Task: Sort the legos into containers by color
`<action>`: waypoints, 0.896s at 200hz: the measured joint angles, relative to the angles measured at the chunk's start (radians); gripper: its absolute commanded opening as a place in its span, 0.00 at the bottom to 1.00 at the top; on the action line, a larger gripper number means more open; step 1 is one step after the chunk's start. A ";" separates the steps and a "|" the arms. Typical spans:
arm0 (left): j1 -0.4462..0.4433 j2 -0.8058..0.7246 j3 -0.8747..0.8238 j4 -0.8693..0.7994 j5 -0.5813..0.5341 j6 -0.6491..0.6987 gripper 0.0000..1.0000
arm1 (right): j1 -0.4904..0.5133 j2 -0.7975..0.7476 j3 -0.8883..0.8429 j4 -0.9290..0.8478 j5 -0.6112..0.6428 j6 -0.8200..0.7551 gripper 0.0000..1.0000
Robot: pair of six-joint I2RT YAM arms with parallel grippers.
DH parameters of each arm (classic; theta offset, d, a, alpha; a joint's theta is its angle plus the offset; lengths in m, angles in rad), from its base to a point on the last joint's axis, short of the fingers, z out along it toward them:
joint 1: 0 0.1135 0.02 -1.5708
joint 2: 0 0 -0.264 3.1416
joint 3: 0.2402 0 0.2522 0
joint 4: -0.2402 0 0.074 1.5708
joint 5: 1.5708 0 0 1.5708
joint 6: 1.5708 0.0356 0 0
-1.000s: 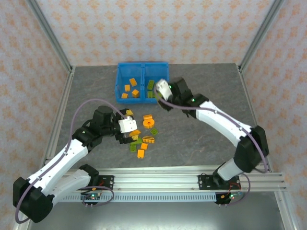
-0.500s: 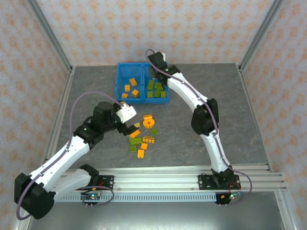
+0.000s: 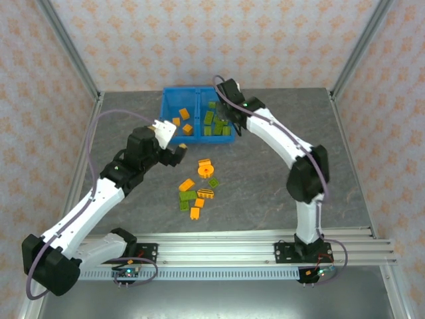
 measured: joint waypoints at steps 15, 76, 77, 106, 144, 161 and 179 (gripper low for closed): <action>0.029 0.019 0.055 -0.024 -0.043 -0.053 1.00 | 0.039 -0.106 -0.116 0.023 -0.027 0.040 0.47; 0.077 -0.012 0.019 -0.045 -0.054 -0.027 1.00 | 0.190 -0.049 -0.297 0.018 -0.155 0.197 0.99; 0.077 -0.012 0.018 -0.045 -0.053 -0.025 1.00 | 0.192 -0.043 -0.297 0.017 -0.157 0.198 0.99; 0.077 -0.013 0.014 -0.068 -0.028 0.023 1.00 | 0.216 0.041 -0.296 -0.006 -0.169 0.209 0.99; 0.077 -0.013 0.014 -0.071 -0.012 0.051 1.00 | 0.221 0.106 -0.285 -0.013 -0.167 0.209 0.99; 0.077 -0.013 0.014 -0.077 -0.011 0.056 1.00 | 0.225 0.136 -0.280 -0.010 -0.167 0.208 0.98; 0.077 -0.012 0.014 -0.087 -0.007 0.056 1.00 | 0.233 0.165 -0.277 -0.006 -0.167 0.205 0.93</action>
